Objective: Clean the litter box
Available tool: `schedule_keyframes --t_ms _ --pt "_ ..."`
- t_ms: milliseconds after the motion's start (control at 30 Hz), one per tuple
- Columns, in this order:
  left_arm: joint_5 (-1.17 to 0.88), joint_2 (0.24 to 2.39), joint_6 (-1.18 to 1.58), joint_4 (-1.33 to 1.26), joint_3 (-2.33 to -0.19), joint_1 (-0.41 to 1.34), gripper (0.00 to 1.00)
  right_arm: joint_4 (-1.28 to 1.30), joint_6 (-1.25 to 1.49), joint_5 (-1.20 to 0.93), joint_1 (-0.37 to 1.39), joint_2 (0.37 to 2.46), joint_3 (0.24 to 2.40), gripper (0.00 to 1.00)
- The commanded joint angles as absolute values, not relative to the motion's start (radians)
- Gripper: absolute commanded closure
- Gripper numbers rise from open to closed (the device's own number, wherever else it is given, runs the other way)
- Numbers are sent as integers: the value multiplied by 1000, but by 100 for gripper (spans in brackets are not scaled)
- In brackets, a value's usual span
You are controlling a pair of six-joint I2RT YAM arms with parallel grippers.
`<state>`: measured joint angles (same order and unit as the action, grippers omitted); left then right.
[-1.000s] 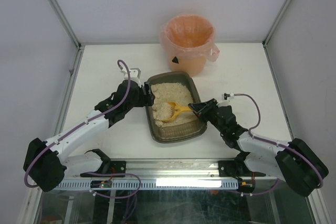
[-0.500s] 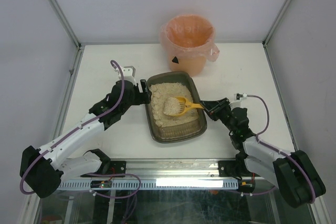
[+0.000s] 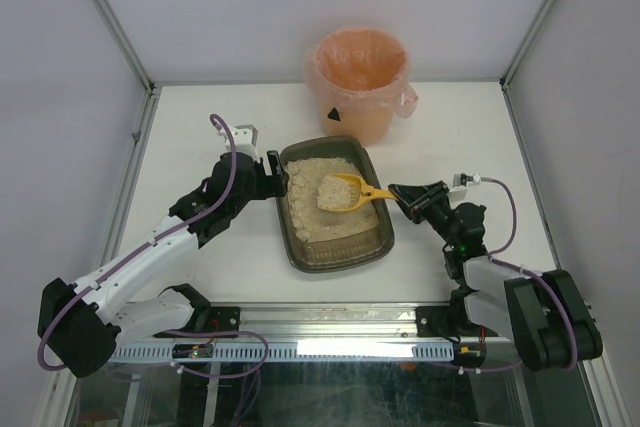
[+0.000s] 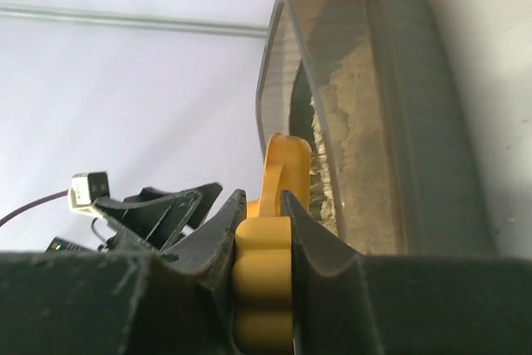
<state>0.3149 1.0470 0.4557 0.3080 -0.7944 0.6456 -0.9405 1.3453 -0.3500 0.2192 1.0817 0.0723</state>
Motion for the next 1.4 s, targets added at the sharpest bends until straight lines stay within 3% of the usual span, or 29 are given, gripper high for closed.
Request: schedule_keyframes --t_ms 0,433,1067,1167,1300,1367 --pt "334 1028 441 272 -832 632 22 -1271 1445 -461 190 1169 71 100" --pt "331 1033 450 268 -821 632 22 -1361 1487 -516 149 1241 86 100" --pt "299 1065 466 252 -810 629 24 -1208 1433 -530 117 1182 131 100" --pt "287 1072 482 251 -802 627 25 -859 1310 -531 120 1093 212 100" --pt "268 1083 505 235 -780 626 33 -356 985 -350 176 949 387 100" --pt "256 1092 513 222 -770 625 35 -232 894 -299 193 931 488 100"
